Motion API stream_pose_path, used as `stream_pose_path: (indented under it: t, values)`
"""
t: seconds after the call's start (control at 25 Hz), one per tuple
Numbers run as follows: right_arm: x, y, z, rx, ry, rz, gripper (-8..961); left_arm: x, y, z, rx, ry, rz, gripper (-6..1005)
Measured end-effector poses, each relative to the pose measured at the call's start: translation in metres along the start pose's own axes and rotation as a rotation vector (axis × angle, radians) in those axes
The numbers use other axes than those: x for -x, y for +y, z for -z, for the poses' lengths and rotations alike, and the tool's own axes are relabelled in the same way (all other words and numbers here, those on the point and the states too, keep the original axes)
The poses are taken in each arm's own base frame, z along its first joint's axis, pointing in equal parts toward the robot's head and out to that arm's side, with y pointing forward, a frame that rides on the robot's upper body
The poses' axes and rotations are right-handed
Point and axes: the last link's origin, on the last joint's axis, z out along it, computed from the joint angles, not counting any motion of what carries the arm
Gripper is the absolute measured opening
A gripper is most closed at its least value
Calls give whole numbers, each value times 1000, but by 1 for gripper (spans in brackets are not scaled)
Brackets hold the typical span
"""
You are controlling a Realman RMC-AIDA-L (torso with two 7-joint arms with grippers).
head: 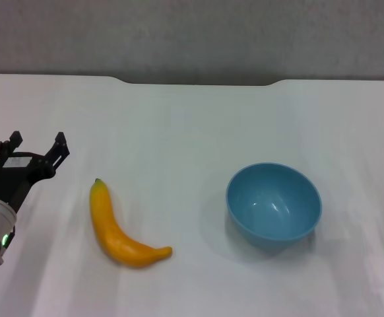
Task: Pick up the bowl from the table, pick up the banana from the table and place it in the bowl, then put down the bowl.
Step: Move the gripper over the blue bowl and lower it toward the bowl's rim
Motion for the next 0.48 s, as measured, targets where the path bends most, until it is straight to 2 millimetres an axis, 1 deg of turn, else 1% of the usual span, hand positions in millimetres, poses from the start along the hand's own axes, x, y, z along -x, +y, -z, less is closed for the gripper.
stream_pose_path:
  t: [0.48]
  values:
    - [0, 0, 0, 1, 1, 2, 584, 2, -1, 2, -5, -10, 1, 891]
